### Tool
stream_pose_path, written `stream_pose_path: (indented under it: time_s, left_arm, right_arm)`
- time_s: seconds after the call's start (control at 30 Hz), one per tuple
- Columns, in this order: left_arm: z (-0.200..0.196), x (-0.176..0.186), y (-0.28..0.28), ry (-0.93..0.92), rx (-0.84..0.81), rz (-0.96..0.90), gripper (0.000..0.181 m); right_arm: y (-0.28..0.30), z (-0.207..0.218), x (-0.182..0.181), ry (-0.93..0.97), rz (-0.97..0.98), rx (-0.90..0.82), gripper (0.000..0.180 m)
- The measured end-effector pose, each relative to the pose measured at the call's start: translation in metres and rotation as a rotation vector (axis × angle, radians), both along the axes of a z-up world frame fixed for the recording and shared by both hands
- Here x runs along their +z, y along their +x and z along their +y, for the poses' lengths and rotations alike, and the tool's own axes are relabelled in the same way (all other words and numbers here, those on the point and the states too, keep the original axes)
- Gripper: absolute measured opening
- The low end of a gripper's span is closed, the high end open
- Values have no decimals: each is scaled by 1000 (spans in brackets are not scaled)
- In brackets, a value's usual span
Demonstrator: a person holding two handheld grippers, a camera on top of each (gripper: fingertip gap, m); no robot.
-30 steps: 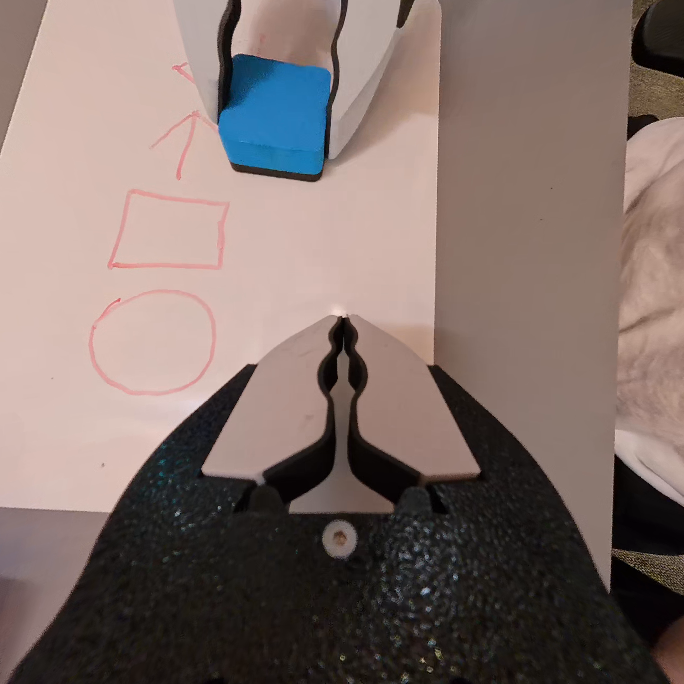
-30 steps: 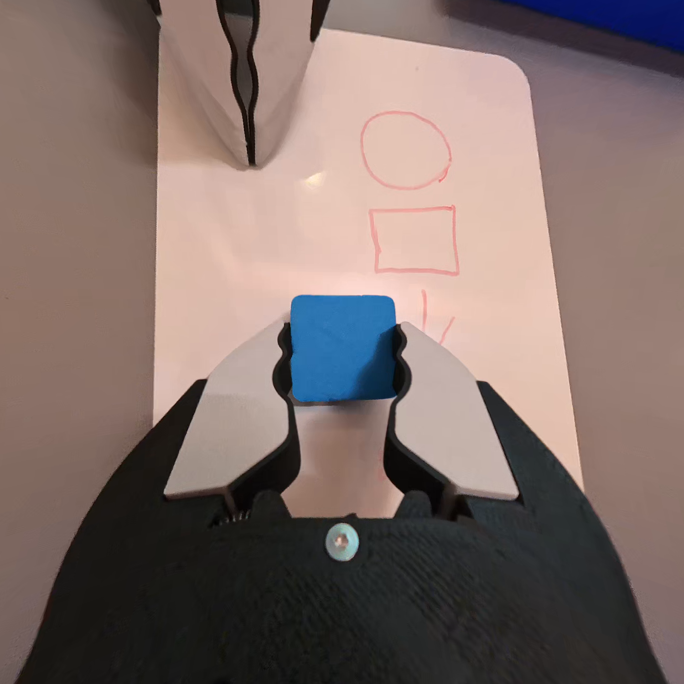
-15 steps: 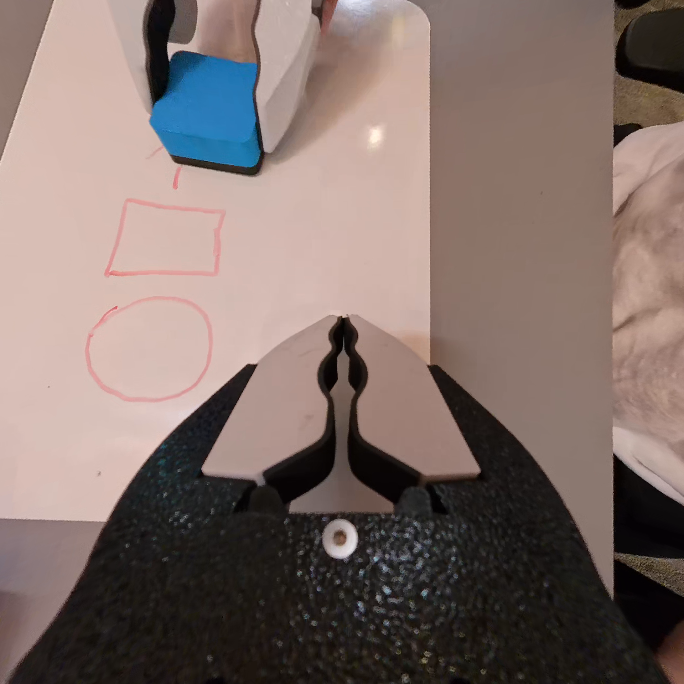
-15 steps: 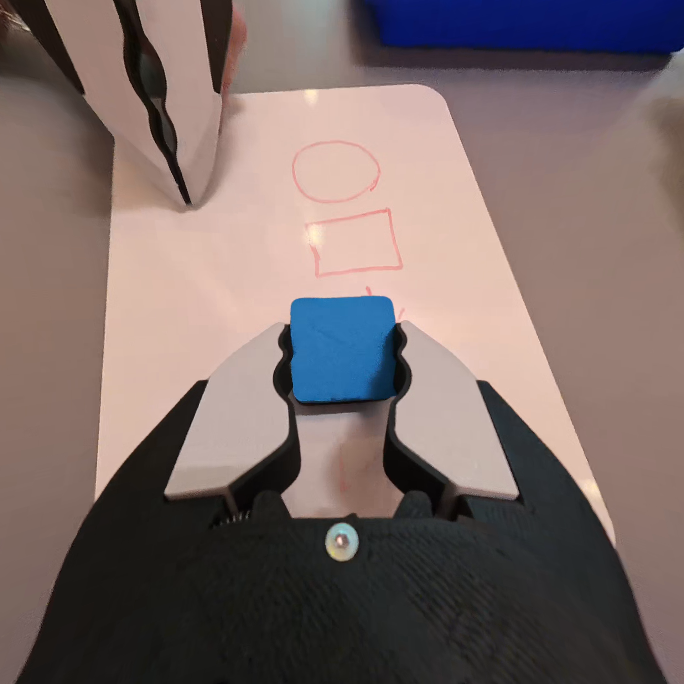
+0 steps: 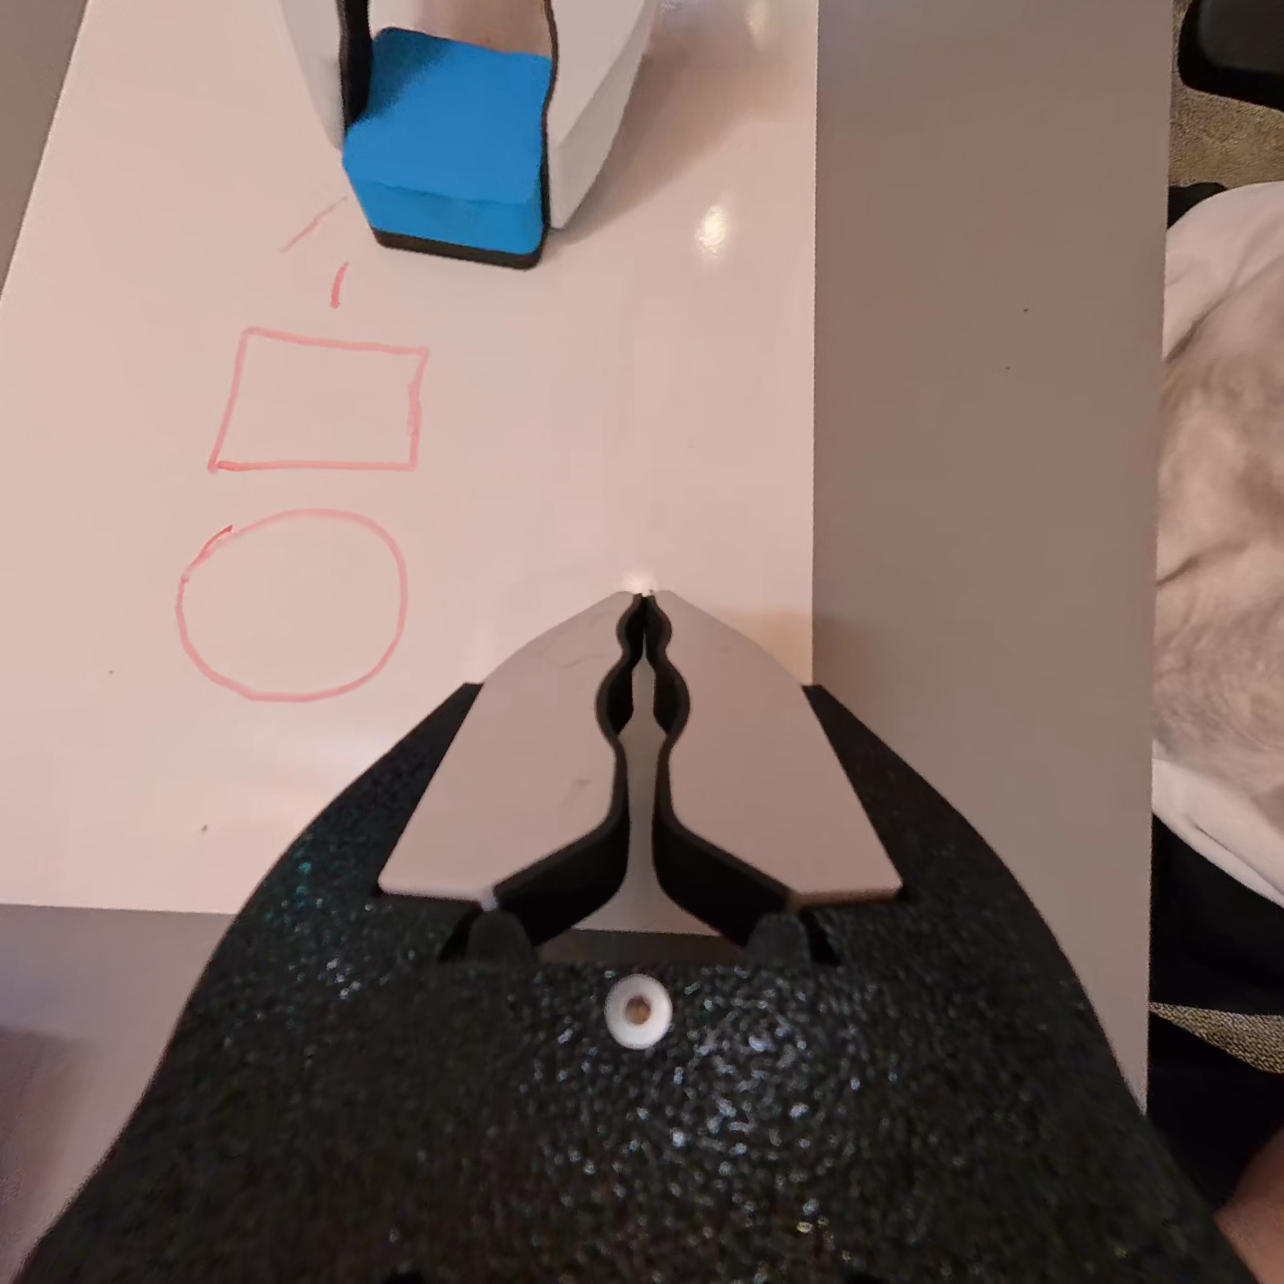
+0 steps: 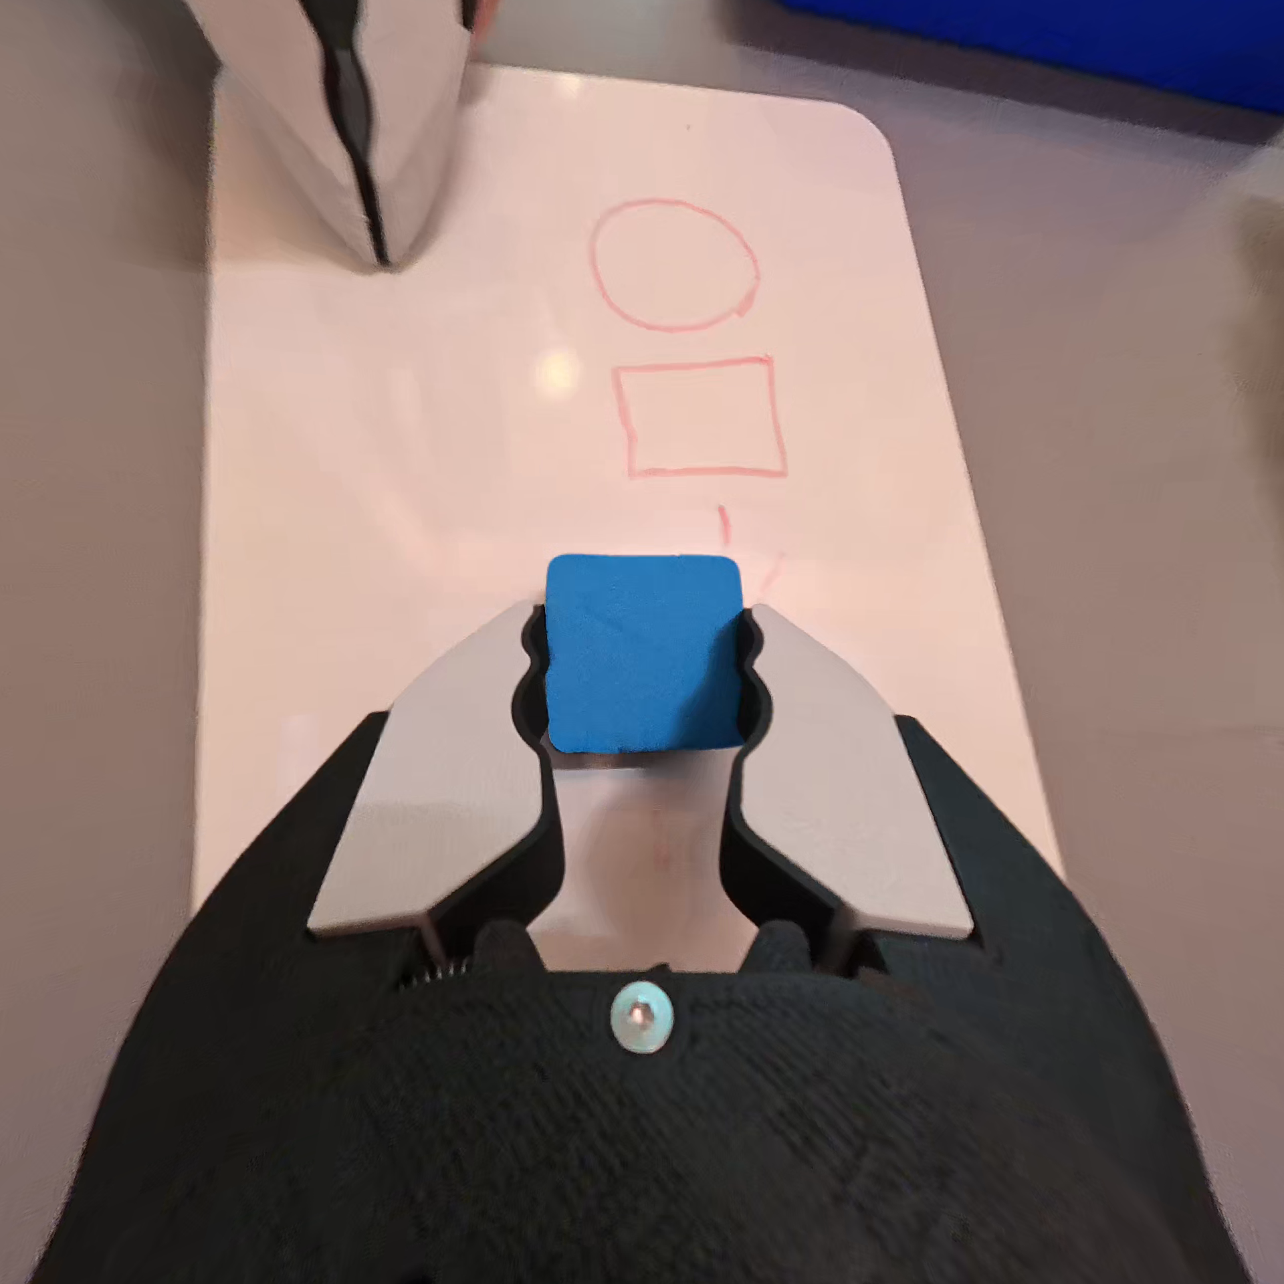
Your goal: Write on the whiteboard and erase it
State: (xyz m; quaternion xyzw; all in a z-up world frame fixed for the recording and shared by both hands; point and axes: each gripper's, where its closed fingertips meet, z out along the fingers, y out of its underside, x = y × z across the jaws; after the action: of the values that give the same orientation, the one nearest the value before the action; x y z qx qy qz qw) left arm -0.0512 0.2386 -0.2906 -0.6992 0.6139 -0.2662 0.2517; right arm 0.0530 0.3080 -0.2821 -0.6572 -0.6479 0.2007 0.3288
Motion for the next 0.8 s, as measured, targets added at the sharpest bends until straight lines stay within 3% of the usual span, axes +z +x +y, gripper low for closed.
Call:
stream_pose_path:
  time_s: [0.07,0.13,0.27,0.37,0.43,0.5,0.57,0.73,0.8]
  left_arm:
    - [0,0,0,-1,4,0,0]
    - [1,0,0,0,8,0,0]
    - [3,0,0,-3,22,0,0]
    - [3,0,0,3,21,-2,0]
    - [5,0,0,5,24,-2,0]
    - [5,0,0,4,29,-2,0]
    - [5,0,0,12,27,-4,0]
    - [5,0,-1,5,30,-2,0]
    - [5,0,-1,-4,37,0,0]
  right_arm:
    - [9,24,0,25,0,-102,53]
    - [4,28,1,-82,70,-114,53]
    - [-16,-12,1,-86,30,127,53]
    - [-11,17,0,-19,-23,23,53]
    - [-17,34,1,-102,45,-51,53]
    - [-33,25,3,-169,83,-2,53]
    - [-50,9,1,-78,61,106,53]
    - [-63,39,1,-73,44,-24,53]
    - [-82,21,2,-120,65,76,53]
